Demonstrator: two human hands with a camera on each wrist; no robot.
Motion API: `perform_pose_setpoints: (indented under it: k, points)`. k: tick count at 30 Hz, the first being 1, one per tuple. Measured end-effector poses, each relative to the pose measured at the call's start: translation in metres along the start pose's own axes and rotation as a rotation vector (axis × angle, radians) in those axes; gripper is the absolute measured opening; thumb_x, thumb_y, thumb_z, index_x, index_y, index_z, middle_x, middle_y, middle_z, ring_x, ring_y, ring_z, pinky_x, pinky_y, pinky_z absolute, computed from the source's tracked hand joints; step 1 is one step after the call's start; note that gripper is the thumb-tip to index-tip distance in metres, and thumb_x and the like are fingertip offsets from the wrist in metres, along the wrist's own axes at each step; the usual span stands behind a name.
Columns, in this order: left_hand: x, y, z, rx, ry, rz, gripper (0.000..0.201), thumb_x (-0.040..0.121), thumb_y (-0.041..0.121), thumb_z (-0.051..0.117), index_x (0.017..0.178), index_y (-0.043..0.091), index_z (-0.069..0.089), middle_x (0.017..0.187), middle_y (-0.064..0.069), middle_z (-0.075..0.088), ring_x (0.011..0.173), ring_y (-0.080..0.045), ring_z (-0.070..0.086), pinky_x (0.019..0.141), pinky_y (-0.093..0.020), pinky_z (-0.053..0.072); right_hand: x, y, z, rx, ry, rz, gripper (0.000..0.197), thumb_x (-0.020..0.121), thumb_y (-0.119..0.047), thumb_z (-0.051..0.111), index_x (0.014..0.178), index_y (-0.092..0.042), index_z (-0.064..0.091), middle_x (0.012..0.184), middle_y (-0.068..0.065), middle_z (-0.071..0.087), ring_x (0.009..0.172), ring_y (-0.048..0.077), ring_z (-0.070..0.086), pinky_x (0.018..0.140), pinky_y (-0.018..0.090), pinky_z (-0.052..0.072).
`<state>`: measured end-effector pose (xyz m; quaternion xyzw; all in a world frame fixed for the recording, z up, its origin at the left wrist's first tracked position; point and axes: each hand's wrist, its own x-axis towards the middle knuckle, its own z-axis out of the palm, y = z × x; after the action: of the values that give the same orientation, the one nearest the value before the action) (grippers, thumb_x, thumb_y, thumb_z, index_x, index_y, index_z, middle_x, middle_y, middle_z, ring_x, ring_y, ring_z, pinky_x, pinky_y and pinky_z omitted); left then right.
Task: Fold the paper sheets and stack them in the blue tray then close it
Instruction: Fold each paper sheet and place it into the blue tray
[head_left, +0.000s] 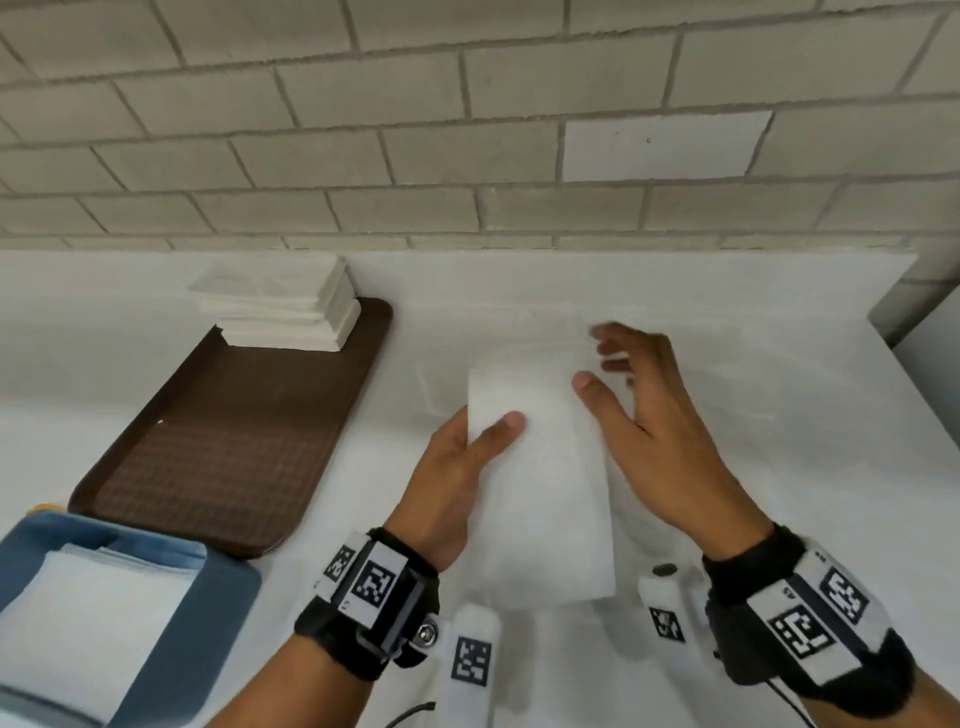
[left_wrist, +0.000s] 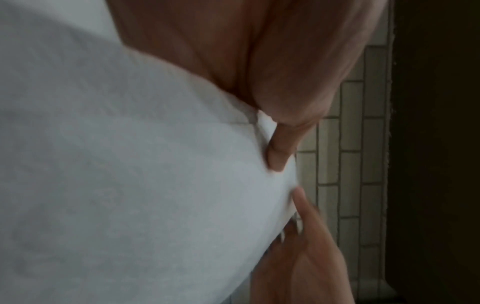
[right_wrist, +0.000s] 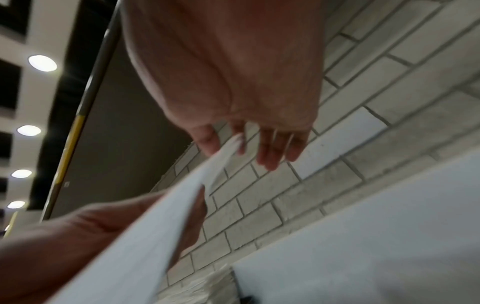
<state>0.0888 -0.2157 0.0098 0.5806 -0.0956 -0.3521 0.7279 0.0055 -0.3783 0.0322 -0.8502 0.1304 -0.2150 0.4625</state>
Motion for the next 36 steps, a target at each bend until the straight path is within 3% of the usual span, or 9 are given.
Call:
perform_pose_setpoints:
  k: [2,4,8,13,15,20,25,29,36]
  points:
    - [0.002,-0.001,-0.005,-0.050,0.066,0.010,0.031,0.100,0.017,0.056,0.129,0.009,0.064,0.124,-0.013,0.072,0.117,-0.033,0.068,0.103,-0.047,0.052,-0.010,0.007,0.008,0.168,-0.117,0.240,0.026,0.095,-0.036,0.050,0.120,-0.040,0.041,0.120,-0.009,0.047,0.108,0.003,0.053,0.085,0.020,0.042]
    - [0.001,-0.004,-0.005,-0.076,0.071,-0.001,0.030,0.101,0.016,0.055,0.128,0.007,0.064,0.123,-0.015,0.072,0.116,-0.034,0.068,0.102,-0.048,0.053,-0.018,0.012,0.022,0.223,-0.288,0.335,0.026,0.087,-0.037,0.047,0.111,-0.043,0.041,0.115,-0.008,0.054,0.105,0.011,0.057,0.090,0.030,0.047]
    - [-0.005,-0.006,0.000,0.085,0.048,0.010,0.023,0.099,0.015,0.060,0.120,0.011,0.070,0.114,-0.011,0.076,0.106,-0.030,0.073,0.095,-0.047,0.057,-0.024,0.005,0.043,0.334,-0.339,0.324,0.028,0.097,-0.013,0.039,0.113,-0.035,0.038,0.113,-0.007,0.057,0.098,0.009,0.059,0.078,0.022,0.048]
    - [-0.015,0.004,-0.019,0.330,0.180,0.381,0.015,0.097,0.021,0.065,0.109,0.020,0.074,0.104,0.002,0.079,0.097,-0.017,0.075,0.087,-0.038,0.062,-0.019,-0.001,0.050,0.300,-0.246,0.179,0.031,0.098,-0.007,0.038,0.117,-0.032,0.037,0.102,-0.002,0.052,0.084,0.013,0.055,0.066,0.013,0.044]
    - [-0.018,-0.001,-0.030,0.340,0.229,0.435,0.013,0.095,0.021,0.066,0.105,0.024,0.073,0.102,0.005,0.079,0.097,-0.016,0.076,0.082,-0.032,0.062,-0.019,0.002,0.053,0.244,-0.247,0.153,0.031,0.098,-0.012,0.039,0.115,-0.037,0.038,0.106,-0.003,0.050,0.090,0.011,0.056,0.070,0.014,0.043]
    - [-0.022,-0.032,-0.052,0.469,0.304,0.270,0.009,0.095,0.022,0.070,0.103,0.023,0.074,0.095,0.005,0.080,0.092,-0.017,0.076,0.080,-0.033,0.062,-0.027,0.015,0.071,0.127,-0.340,0.165,0.041,0.097,-0.009,0.043,0.122,-0.041,0.035,0.122,-0.010,0.043,0.119,0.002,0.047,0.088,0.019,0.040]
    - [-0.030,-0.014,-0.049,0.183,0.317,0.274,0.013,0.096,0.019,0.066,0.106,0.025,0.072,0.103,0.000,0.079,0.097,-0.019,0.076,0.083,-0.036,0.062,-0.032,0.004,0.084,0.100,-0.354,0.123,0.044,0.100,-0.021,0.049,0.137,-0.039,0.033,0.135,-0.020,0.042,0.124,-0.007,0.043,0.093,0.016,0.042]
    - [-0.042,0.004,-0.054,-0.119,0.344,0.273,0.026,0.095,0.020,0.064,0.120,0.016,0.067,0.115,-0.007,0.076,0.109,-0.028,0.072,0.092,-0.047,0.057,-0.027,-0.024,0.090,0.272,-0.362,0.102,0.022,0.101,-0.026,0.051,0.122,-0.030,0.053,0.109,-0.021,0.066,0.101,-0.003,0.063,0.082,0.016,0.052]
    - [-0.078,0.038,-0.123,-0.119,0.524,0.321,0.034,0.088,0.027,0.069,0.121,0.020,0.065,0.115,-0.003,0.076,0.106,-0.025,0.073,0.085,-0.042,0.061,-0.024,-0.075,0.151,0.295,-0.514,0.040,0.023,0.102,-0.033,0.047,0.123,-0.026,0.049,0.113,-0.012,0.067,0.100,0.000,0.065,0.082,0.019,0.054]
